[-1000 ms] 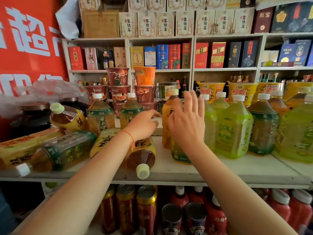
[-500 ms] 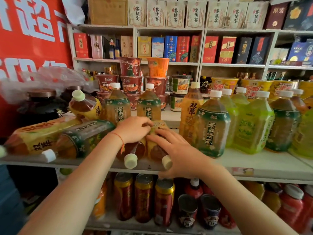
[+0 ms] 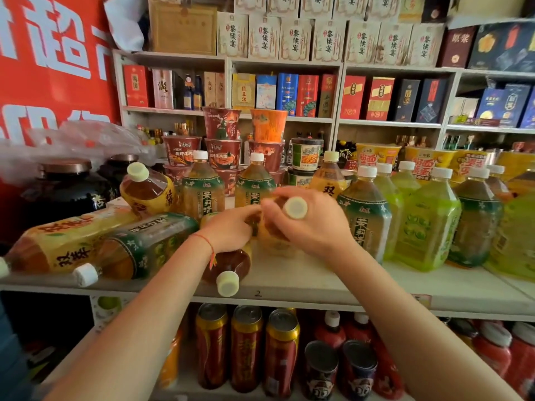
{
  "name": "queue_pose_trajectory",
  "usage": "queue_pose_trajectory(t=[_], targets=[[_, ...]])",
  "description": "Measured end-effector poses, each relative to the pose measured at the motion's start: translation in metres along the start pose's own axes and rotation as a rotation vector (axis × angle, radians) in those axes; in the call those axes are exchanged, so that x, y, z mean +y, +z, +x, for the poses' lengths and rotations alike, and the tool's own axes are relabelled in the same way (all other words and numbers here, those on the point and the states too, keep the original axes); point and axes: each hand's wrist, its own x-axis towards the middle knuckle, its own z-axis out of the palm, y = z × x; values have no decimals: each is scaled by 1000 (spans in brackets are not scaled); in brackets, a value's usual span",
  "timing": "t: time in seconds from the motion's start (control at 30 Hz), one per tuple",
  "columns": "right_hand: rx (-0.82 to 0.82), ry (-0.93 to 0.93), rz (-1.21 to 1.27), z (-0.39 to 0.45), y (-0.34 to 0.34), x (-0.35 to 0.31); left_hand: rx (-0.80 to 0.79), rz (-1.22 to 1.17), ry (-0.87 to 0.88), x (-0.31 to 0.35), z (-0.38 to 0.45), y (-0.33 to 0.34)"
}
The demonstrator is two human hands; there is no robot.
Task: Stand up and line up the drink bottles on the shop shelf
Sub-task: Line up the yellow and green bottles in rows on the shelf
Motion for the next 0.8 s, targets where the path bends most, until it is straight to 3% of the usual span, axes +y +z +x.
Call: queue_pose_trajectory(t=[0.17,0.33,0.5,0.63,0.73,0.8], targets=[[-129,261,-307,59,12,-18,-25,92,-14,3,-1,1],[62,414,-50,79,30,2,-35,38,-26,1,0,1],[316,301,-79,69,39,27,10,28,-24,-5,5,5],[325,279,-88,61,43,34,258,-101,4,-8,1,7],[443,55,-227,33,45,13,489,-321,-23,-14,-14,10],[324,-97,-183,10,46,-4,512,-329,-81,-21,-29,15]])
